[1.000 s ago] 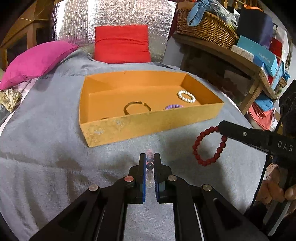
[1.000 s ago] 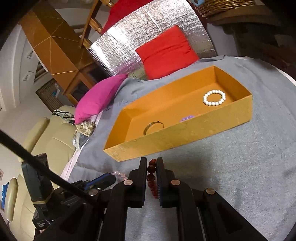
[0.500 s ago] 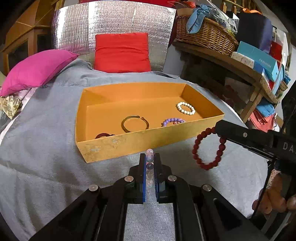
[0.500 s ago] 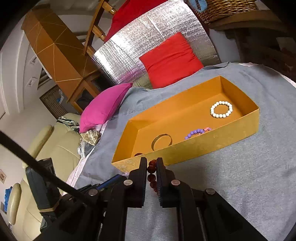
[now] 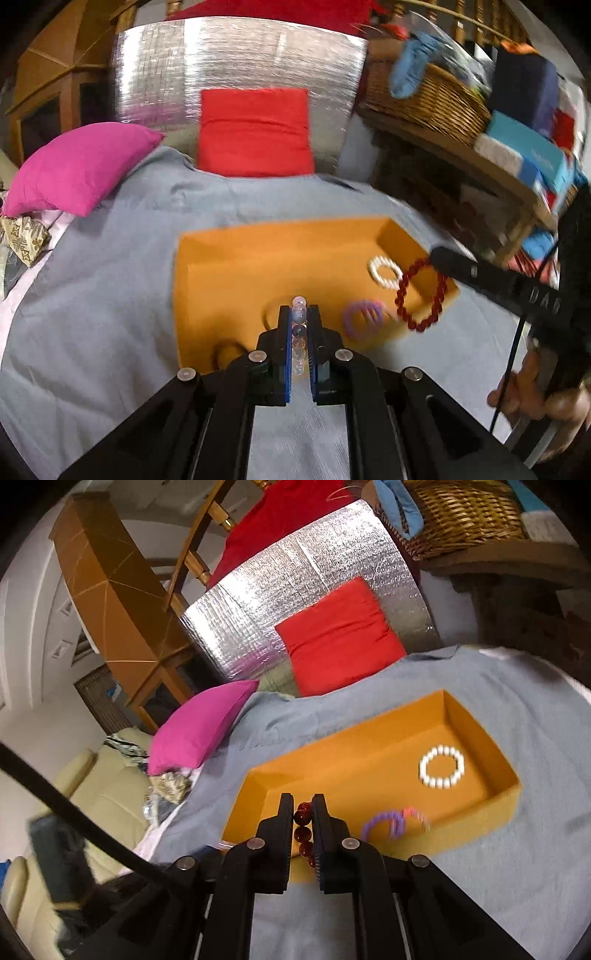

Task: Organize jewelry
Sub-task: 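Lower both bracelets into the orange box and open both tools, then withdraw both open tools up out of the box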

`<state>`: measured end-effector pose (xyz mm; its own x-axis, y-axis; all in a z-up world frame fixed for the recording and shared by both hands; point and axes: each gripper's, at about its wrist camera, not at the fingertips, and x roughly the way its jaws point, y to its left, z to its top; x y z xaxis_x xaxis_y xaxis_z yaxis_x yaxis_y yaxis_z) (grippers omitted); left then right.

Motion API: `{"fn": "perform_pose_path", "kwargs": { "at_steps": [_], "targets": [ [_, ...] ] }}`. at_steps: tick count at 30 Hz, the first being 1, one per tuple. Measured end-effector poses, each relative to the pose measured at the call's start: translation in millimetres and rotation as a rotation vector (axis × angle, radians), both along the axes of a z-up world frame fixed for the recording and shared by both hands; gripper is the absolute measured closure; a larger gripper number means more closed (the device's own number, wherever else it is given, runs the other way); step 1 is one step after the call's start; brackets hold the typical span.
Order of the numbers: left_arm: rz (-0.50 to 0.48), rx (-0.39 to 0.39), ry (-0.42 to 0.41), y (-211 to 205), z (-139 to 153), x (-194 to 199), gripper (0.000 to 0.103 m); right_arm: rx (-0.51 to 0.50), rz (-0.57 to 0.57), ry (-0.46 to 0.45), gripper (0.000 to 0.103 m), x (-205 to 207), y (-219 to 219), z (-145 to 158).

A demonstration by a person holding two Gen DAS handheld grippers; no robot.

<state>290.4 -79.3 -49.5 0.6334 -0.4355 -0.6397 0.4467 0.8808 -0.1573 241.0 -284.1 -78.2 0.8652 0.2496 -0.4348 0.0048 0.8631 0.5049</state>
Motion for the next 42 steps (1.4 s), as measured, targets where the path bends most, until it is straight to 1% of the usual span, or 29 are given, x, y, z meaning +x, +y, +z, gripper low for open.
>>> {"fn": "perform_pose_path", "kwargs": {
  "at_steps": [3,5,6,9,12,14,16,20,21,22,23,24,25,26,27,28,29,31,32,33,35,39,41,42],
  "targets": [
    [0.038,-0.032,0.033,4,-6,31,0.095,-0.027,-0.009,0.030,0.092,35,-2,-1],
    [0.062,-0.031,0.069,6,-20,51,0.095,-0.044,-0.013,0.044,0.092,55,0,-4],
    [0.081,-0.027,0.102,7,-31,63,0.095,-0.050,-0.011,0.055,0.092,65,1,-7],
    [0.112,-0.033,0.171,7,-54,87,0.095,-0.054,0.004,0.105,0.092,98,5,-24],
    [0.130,-0.002,0.212,5,-70,98,0.095,-0.050,0.028,0.177,0.092,125,11,-45],
    [0.130,-0.004,0.223,4,-74,103,0.095,-0.056,0.023,0.212,0.092,134,11,-55],
    [0.125,0.004,0.227,2,-77,105,0.095,-0.047,-0.015,0.237,0.092,139,5,-64],
    [0.152,0.061,0.241,1,-82,108,0.092,-0.030,-0.103,0.275,0.090,138,-13,-75],
    [0.153,0.069,0.243,1,-83,107,0.084,-0.019,-0.115,0.282,0.085,137,-17,-76],
    [0.159,0.080,0.239,1,-81,105,0.072,0.010,-0.134,0.289,0.080,133,-25,-77],
    [0.164,0.089,0.228,1,-78,102,0.066,0.028,-0.144,0.290,0.072,130,-29,-77],
    [0.169,0.099,0.209,1,-74,99,0.055,0.048,-0.163,0.281,0.066,124,-34,-75],
    [0.172,0.113,0.181,0,-68,92,0.050,0.050,-0.172,0.270,0.065,119,-37,-71],
    [0.171,0.126,0.160,-1,-62,88,0.048,0.043,-0.177,0.260,0.065,115,-38,-67],
    [0.171,0.141,0.142,-2,-57,82,0.042,0.030,-0.173,0.249,0.065,108,-38,-62],
    [0.180,0.161,0.121,-3,-50,74,0.033,0.019,-0.167,0.242,0.065,102,-37,-57],
    [0.197,0.179,0.099,-2,-44,65,0.030,0.011,-0.163,0.238,0.065,98,-36,-54],
    [0.218,0.207,0.058,-1,-34,47,0.029,-0.026,-0.144,0.227,0.063,81,-30,-41],
    [0.223,0.223,0.043,-1,-30,36,0.029,-0.045,-0.136,0.221,0.060,73,-27,-35],
    [0.226,0.235,0.034,0,-28,30,0.027,-0.071,-0.130,0.212,0.055,64,-23,-28],
    [0.241,0.257,0.006,1,-20,11,0.026,-0.125,-0.122,0.192,0.049,44,-16,-14],
    [0.307,0.275,-0.016,6,4,-18,0.025,-0.197,-0.105,0.167,0.047,6,-3,18],
    [0.320,0.238,-0.058,12,17,-38,0.020,-0.239,-0.096,0.174,0.047,-11,6,35],
    [0.327,0.216,-0.078,16,20,-46,0.010,-0.253,-0.101,0.165,0.046,-18,9,41]
  ]
}}
